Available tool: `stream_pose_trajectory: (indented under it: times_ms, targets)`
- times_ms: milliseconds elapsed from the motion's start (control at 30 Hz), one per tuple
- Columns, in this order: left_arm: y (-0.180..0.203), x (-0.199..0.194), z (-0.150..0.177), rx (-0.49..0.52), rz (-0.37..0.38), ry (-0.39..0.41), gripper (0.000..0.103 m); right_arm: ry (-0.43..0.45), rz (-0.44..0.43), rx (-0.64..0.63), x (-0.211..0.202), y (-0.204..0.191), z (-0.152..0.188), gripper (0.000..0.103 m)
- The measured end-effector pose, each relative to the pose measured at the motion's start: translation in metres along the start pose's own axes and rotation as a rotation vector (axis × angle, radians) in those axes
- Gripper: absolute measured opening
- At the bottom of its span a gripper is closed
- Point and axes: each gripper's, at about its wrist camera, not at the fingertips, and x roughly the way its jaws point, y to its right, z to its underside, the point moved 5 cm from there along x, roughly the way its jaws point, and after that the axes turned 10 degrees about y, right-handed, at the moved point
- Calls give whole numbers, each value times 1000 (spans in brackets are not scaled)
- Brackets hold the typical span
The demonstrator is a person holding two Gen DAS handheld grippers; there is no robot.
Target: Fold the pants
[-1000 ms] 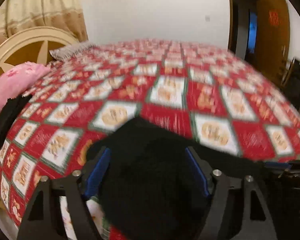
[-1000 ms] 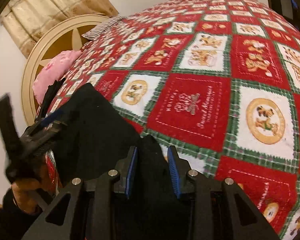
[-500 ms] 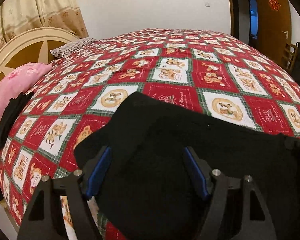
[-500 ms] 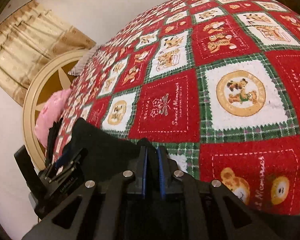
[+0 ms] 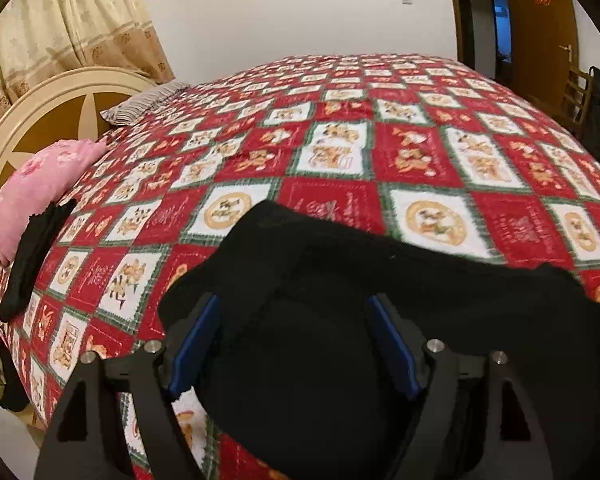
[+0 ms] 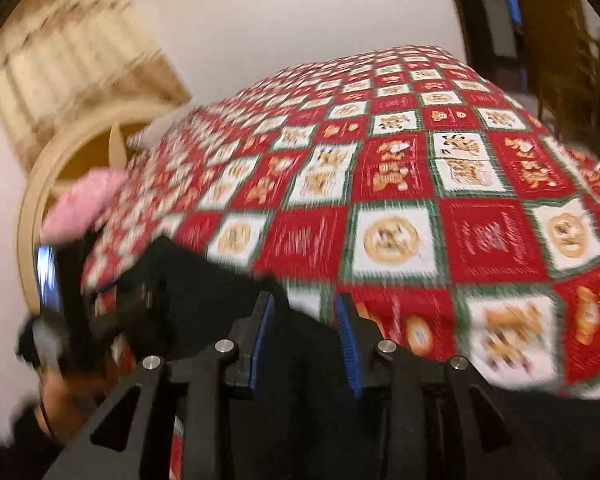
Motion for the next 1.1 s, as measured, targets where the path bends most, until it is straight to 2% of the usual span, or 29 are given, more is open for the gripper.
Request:
stream_pose_trajectory:
  times_ms: [67,133,267,400,533,600,733,833,933,1100]
  targets:
    - [5,-5,-4,-11,18,1,81,-16,37,-26,-19,11,17,34]
    - [13,-11,-7,-15,49,3,81,-31,114,-57,-34,26,33,34]
    - [43,-23,-14,38,107,27,81,-39,215,-35,-51,56,57,34]
    - [78,-32,-17,89,158,27,81,-58,246,10,-42,73,74,34]
    - [109,-46,-19,124,218,22,81,-29,236,-1,-44,71,72,40]
    - [122,-53,-19,143,235,23,81,16,239,33,-56,72,65,40]
    - [155,-76,-17,175,349,35,83,229,299,141,-124,97,41,42]
    - [181,-91,-15,178,452,36,87,377,413,276,-197,143,41,61]
    - [207,-104,-11,205,513,47,87,472,574,422,-274,194,66,61]
    - [239,-110,8,257,562,15,87,529,807,623,-360,256,121,61]
